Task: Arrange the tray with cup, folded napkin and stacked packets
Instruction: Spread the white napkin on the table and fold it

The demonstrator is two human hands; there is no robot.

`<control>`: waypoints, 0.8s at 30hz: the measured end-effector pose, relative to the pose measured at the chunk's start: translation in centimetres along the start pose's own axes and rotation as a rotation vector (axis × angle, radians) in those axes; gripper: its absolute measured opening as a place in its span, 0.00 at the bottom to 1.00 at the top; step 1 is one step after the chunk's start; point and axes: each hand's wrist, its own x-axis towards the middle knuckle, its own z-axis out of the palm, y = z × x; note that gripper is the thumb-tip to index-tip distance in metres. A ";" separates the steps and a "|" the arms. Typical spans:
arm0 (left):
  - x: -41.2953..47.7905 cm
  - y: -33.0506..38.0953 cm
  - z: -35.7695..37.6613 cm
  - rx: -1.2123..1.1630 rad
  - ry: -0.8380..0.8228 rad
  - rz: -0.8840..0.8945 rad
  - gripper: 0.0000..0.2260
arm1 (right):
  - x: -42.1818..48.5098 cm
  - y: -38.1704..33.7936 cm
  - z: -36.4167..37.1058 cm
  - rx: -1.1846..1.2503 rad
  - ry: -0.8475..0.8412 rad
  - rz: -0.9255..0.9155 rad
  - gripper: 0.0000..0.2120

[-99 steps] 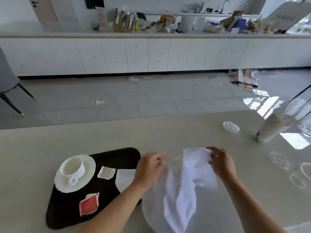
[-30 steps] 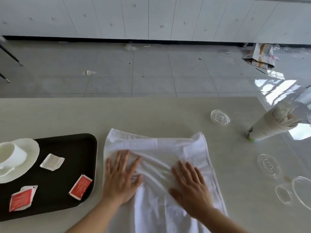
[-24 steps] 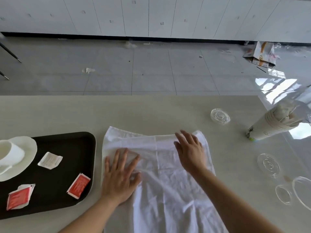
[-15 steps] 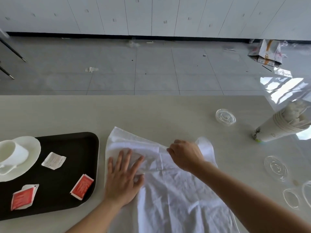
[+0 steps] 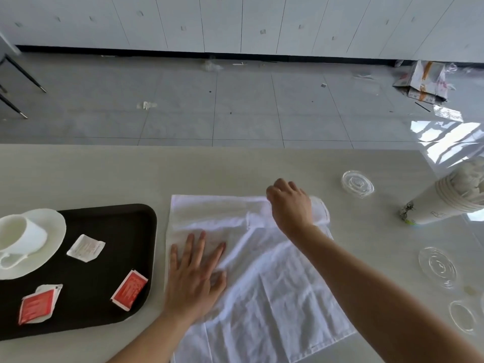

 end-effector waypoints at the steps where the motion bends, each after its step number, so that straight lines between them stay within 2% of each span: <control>1: 0.0 0.0 -0.1 0.007 -0.004 -0.006 0.29 | -0.5 -0.3 0.4 0.028 0.054 -0.036 0.09; 3: 0.0 0.2 -0.2 0.024 -0.015 -0.013 0.29 | -3.6 -1.1 1.8 0.063 0.068 -0.210 0.16; 5: 0.0 0.3 -0.5 0.047 -0.028 -0.012 0.30 | -7.1 -1.3 3.5 0.061 -0.107 -0.369 0.21; 7: 0.2 0.2 -0.7 0.062 -0.045 0.009 0.31 | -7.8 0.3 4.7 0.012 -0.298 -0.280 0.29; 9: 0.6 -0.2 -0.8 0.082 -0.051 0.049 0.30 | -6.5 2.6 5.2 0.001 -0.361 -0.058 0.33; 11: 1.1 -0.9 -1.0 0.097 -0.061 0.096 0.30 | -5.9 4.6 5.3 -0.004 -0.342 0.073 0.36; 16: 1.9 -1.8 -1.6 0.117 -0.111 0.108 0.31 | -9.9 5.8 5.5 0.031 -0.392 -0.018 0.37; 19: 2.3 -1.9 -2.0 0.119 -0.148 0.053 0.31 | -12.1 6.0 4.5 0.035 -0.285 0.070 0.36; 22: 1.5 -1.9 -2.3 0.105 -0.115 0.032 0.30 | -14.1 4.9 3.9 0.051 -0.194 0.006 0.34; 24: 0.4 -1.8 -2.0 0.091 -0.085 0.052 0.29 | -15.0 4.2 4.3 0.070 -0.200 -0.007 0.33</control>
